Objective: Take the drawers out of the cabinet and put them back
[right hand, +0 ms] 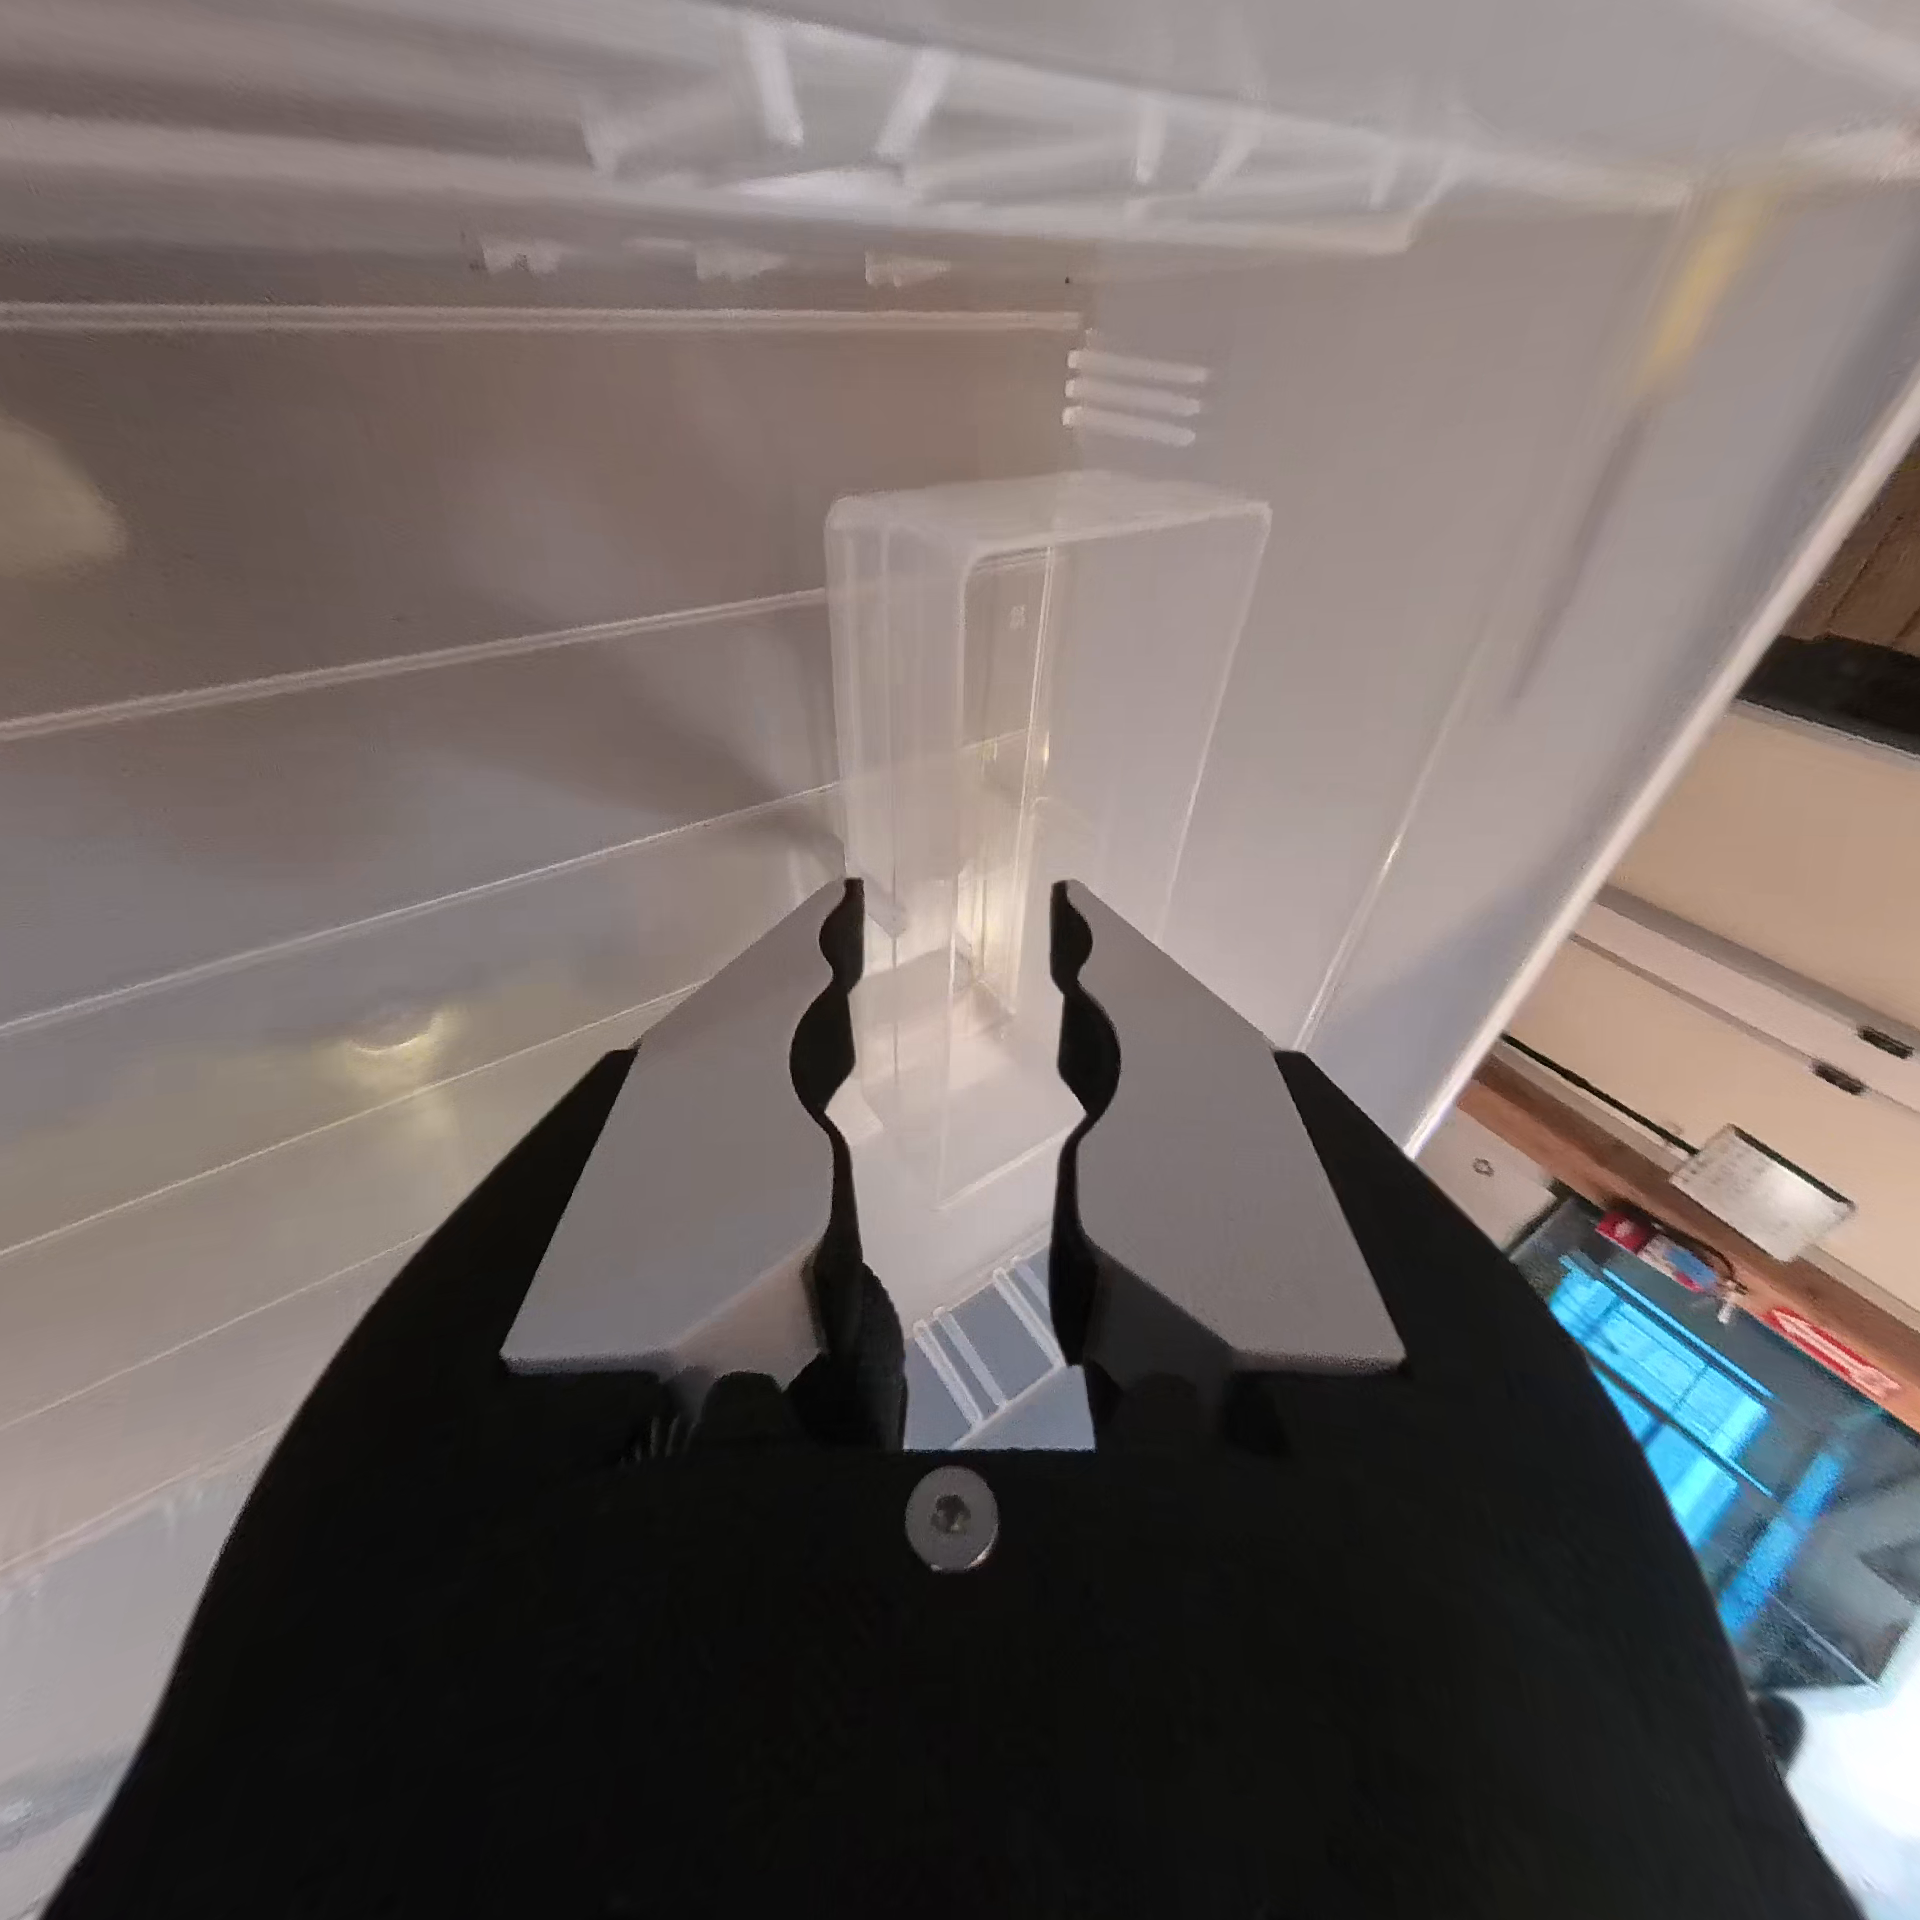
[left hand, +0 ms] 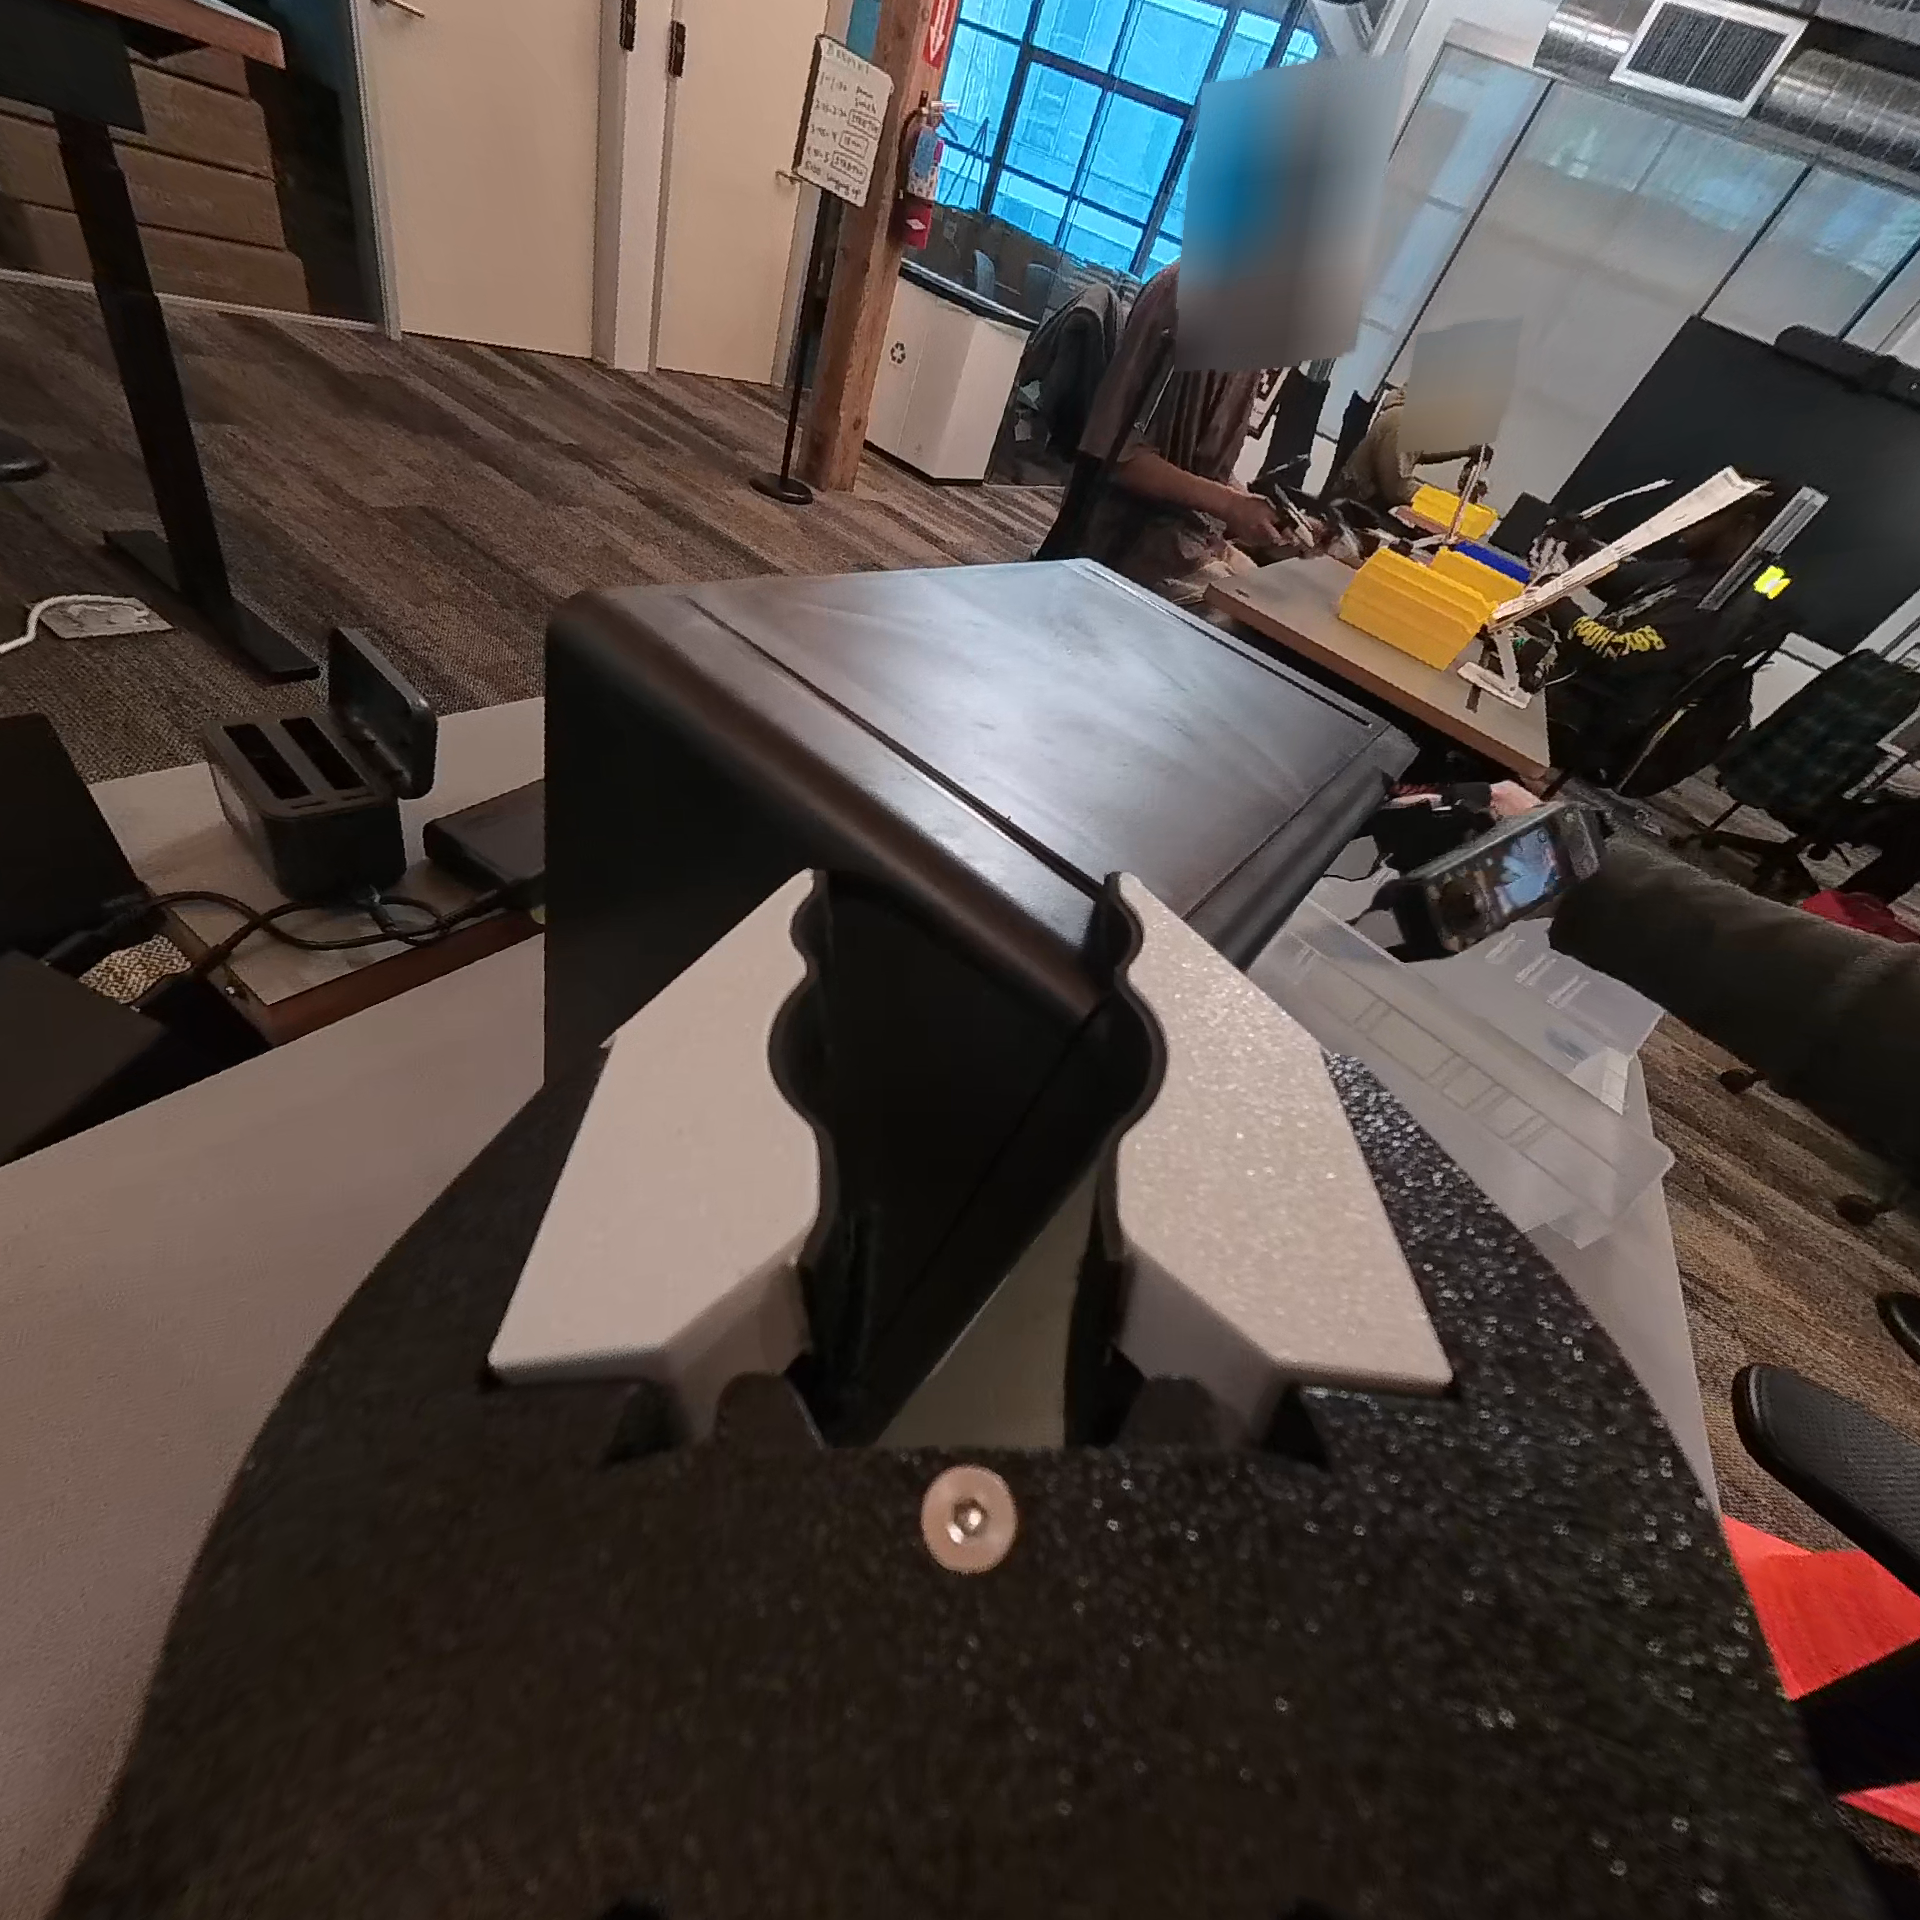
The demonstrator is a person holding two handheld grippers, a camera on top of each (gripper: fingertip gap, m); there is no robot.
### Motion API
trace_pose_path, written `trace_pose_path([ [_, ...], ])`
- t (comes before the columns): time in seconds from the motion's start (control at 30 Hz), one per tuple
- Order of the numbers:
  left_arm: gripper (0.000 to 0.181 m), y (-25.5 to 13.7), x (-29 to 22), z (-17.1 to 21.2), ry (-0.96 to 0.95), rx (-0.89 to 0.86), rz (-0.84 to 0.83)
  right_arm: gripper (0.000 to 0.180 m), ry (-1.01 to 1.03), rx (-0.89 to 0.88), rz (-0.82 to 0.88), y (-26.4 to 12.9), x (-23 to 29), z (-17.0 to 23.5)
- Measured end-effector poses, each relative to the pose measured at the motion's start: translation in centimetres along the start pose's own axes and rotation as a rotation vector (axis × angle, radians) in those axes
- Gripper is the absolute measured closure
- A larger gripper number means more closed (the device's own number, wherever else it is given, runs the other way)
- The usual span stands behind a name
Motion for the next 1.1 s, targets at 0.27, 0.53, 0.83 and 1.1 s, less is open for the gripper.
trace_pose_path([
  [0.27,0.131,0.0,0.0,0.0,0.001,0.0,0.001,0.133,0.201,-0.031,0.129,-4.1,-1.0,2.4],
  [0.53,0.131,0.0,0.0,0.0,0.001,0.001,0.001,0.128,0.478,-0.37,0.486,-18.1,-1.0,-3.5],
  [0.83,0.129,0.3,-0.1,-0.1,0.0,-0.002,-0.018,0.134,0.311,-0.682,0.485,-15.3,4.3,-19.9],
  [1.1,0.129,0.3,0.0,-0.1,-0.004,-0.002,-0.009,0.141,0.016,-0.537,0.752,-11.2,4.9,-26.5],
])
Point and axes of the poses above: each gripper's, where its closed fingertips meet, y out along the fingers, z out of its underside, x = y × z across the jaws, the point moved 10 cm from there along -y, back along the fingers, and after that the axes turned 4 degrees about x, right-handed, at the moved point
